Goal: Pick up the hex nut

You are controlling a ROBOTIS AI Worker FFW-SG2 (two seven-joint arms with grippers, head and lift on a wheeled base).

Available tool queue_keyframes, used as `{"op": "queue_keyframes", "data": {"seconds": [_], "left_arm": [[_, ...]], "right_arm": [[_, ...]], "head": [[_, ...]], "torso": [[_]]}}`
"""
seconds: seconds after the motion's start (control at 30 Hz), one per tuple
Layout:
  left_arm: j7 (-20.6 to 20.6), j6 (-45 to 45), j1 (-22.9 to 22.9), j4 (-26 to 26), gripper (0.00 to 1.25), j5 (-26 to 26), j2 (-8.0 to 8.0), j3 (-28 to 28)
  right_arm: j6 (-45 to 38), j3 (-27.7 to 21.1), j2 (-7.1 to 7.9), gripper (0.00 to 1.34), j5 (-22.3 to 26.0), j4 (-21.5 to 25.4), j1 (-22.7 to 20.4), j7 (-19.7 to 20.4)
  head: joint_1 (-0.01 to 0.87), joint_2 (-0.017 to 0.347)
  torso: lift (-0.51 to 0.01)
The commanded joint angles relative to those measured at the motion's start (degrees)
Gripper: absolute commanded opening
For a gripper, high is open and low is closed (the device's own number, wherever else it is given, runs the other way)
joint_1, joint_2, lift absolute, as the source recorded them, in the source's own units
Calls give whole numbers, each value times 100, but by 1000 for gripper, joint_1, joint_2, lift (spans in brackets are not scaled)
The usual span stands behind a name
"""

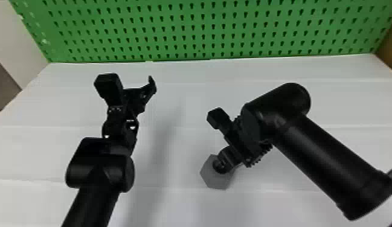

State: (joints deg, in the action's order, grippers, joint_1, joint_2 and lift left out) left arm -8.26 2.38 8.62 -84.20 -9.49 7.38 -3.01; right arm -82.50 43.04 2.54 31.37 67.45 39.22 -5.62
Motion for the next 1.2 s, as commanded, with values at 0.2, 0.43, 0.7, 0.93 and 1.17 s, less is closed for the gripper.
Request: {"op": "queue_keyframes", "data": {"seconds": [0.2, 0.43, 0.7, 0.93, 1.17], "left_arm": [[0, 8, -36, 0, 1158, -9, 0, 2], [0, 17, -54, -9, 1158, -18, 0, 2], [0, 26, -63, -9, 1158, -26, 0, 11], [0, 35, -71, -9, 1158, -44, 0, 2], [0, 35, -71, -9, 1158, -44, 0, 2]], "right_arm": [[32, -656, 71, 416, -343, 673, -310, 0], [58, -1139, 107, 416, -633, 1236, -547, 0], [340, -1553, 115, 416, -879, 1825, -855, 0], [744, -1966, 115, 416, -1098, 2273, -1189, 0], [1491, -2493, 71, 416, -1309, 2695, -1637, 0]], "head": [[785, 156], [785, 156], [785, 156], [785, 156], [785, 156]], "torso": [[-78], [-78], [-78], [-78], [-78]]}}
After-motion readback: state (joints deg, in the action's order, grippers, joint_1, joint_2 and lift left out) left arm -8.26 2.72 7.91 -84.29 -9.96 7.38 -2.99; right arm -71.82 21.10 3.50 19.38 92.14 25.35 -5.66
